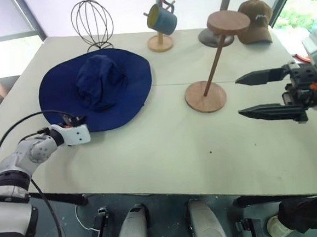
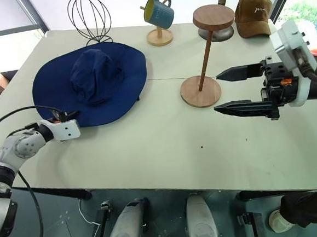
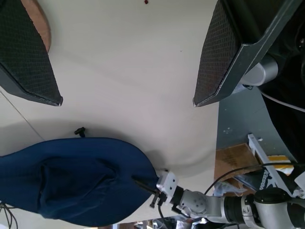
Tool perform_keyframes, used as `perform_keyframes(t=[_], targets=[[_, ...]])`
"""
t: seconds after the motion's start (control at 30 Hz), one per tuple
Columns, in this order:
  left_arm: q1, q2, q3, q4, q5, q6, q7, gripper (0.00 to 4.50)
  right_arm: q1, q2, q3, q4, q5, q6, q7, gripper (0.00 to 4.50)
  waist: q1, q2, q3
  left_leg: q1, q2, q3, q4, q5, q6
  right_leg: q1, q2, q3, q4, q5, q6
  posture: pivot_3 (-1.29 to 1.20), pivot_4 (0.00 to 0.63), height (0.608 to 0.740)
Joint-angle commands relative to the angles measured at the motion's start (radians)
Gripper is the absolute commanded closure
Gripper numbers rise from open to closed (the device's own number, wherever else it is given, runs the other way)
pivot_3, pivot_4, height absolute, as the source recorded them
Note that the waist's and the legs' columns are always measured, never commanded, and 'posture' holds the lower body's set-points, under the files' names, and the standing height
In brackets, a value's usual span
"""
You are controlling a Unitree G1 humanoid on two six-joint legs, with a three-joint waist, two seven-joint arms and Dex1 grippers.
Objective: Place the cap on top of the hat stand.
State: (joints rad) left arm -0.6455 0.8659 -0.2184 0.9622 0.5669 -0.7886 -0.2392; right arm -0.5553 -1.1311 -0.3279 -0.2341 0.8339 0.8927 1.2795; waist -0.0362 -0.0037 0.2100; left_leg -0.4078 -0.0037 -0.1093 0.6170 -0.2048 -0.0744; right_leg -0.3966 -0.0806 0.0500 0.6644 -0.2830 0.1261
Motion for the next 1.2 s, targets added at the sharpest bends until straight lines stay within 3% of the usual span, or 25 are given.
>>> perform_keyframes(t=[0.03,0.17,0.33,0.47,0.57,0.7,0.93,1.2], targets=[[-0.004,-0.009,0.045,-0.017,-0.120,0.033,-0.089,4.41,-0.031,-0.034,-0.040,0.023,0.034,0.019,-0.008,0.00,0.000,0.000,0.000,0.000,0.000,0.000,0.000,0.000,0.000,0.000,0.000,0.000,0.000,0.000,0.000,0.00,0.150,0.740],[-0.016,-0.037,0.148,-0.148,-0.369,0.210,-0.313,4.41,-0.009,-0.055,-0.066,0.026,-0.005,-0.032,-0.023,0.00,0.003,-0.001,0.000,-0.002,0.000,0.000,0.000,0.000,0.000,-0.001,0.000,0.000,-0.001,0.000,0.000,0.00,0.150,0.740],[-0.076,-0.027,0.249,-0.479,-0.673,0.650,-0.593,4.41,0.037,-0.080,-0.116,0.035,-0.016,-0.049,-0.027,0.00,0.001,-0.002,0.001,-0.003,0.000,0.000,0.000,0.000,-0.001,-0.002,0.000,0.000,-0.001,0.000,0.000,0.00,0.150,0.740],[-0.203,-0.013,0.305,-0.635,-0.804,0.985,-0.653,4.41,0.065,-0.088,-0.146,0.029,-0.018,-0.055,-0.034,0.00,-0.004,-0.002,0.001,-0.003,0.000,-0.001,0.000,0.000,-0.001,-0.002,0.000,0.000,-0.001,0.000,0.000,0.00,0.150,0.740],[-0.333,-0.022,0.318,-0.656,-0.834,1.123,-0.645,4.41,0.079,-0.088,-0.171,0.027,-0.009,-0.049,-0.045,0.00,-0.009,-0.002,0.001,-0.003,0.000,-0.001,0.000,0.000,-0.001,-0.002,0.000,0.000,-0.001,-0.001,0.001,0.00,0.150,0.740],[-0.508,-0.071,0.303,-0.614,-0.831,1.166,-0.624,4.41,0.091,-0.084,-0.194,0.031,-0.011,-0.050,-0.064,0.00,-0.010,-0.003,0.002,-0.002,0.000,-0.001,0.000,0.000,-0.001,-0.002,0.001,0.000,-0.001,-0.001,0.001,0.00,0.150,0.740],[-0.775,-0.223,0.259,-0.439,-0.778,1.076,-0.587,4.41,0.098,-0.104,-0.259,0.074,-0.020,-0.055,-0.081,0.00,-0.004,-0.003,0.002,-0.003,0.000,-0.001,0.000,0.001,-0.001,-0.001,0.001,0.000,-0.002,-0.001,0.002,0.00,0.150,0.740],[-0.937,-0.416,0.204,-0.245,-0.708,0.800,-0.585,4.41,0.156,-0.114,-0.377,0.103,-0.033,-0.042,-0.094,0.00,-0.007,-0.004,0.002,-0.003,-0.001,0.000,-0.003,0.001,-0.001,-0.002,0.000,0.000,-0.003,-0.002,0.003,0.00,0.150,0.740]])
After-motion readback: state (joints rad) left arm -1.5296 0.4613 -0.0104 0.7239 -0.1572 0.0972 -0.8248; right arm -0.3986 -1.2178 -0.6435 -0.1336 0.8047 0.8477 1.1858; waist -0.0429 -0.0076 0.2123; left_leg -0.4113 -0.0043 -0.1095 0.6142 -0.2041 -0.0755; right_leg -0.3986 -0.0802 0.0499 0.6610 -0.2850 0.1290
